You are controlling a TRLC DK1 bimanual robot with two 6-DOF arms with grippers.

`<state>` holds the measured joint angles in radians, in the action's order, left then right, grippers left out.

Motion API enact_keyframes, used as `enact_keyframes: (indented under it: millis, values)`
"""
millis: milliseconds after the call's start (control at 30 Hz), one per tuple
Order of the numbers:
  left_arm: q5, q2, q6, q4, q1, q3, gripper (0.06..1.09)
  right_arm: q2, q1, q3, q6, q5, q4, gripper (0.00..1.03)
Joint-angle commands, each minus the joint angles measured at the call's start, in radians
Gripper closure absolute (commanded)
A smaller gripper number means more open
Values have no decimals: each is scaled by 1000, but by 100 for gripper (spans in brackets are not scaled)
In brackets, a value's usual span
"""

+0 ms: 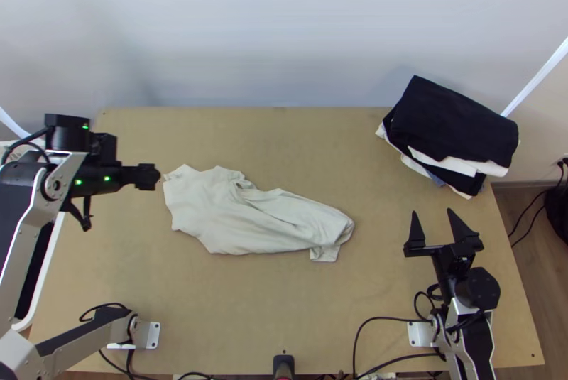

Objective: Fold the t-shirt

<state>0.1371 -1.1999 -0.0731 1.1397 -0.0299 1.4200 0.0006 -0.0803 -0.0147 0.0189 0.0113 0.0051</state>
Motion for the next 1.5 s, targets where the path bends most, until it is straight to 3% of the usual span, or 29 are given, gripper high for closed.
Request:
enact_keyframes:
  millis: [0, 200, 500, 767, 967, 1133, 1467]
  values:
    - [24, 37, 22, 15, 48, -33, 10, -4, -29, 5, -89, 10, -16, 4]
    - [27, 79, -14, 2, 73, -102, 10, -5, -47, -5, -77, 12, -13, 4]
    - [58, 174, -106, -147, 73, -271, 10, 102, -170, -126, 56, -31, 30, 4]
    - [58, 253, -203, -232, 82, -325, 10, 630, -357, -462, 108, -31, 49, 4]
    - [56, 319, -215, -259, 119, -360, 10, 986, -492, -778, 142, -31, -45, 4]
    - [70, 359, -205, -259, 185, -374, 10, 1271, -607, -1056, 124, -33, -155, 4]
    - [78, 441, -192, -241, 225, -391, 10, 1698, -742, -1440, 96, -36, -169, 4]
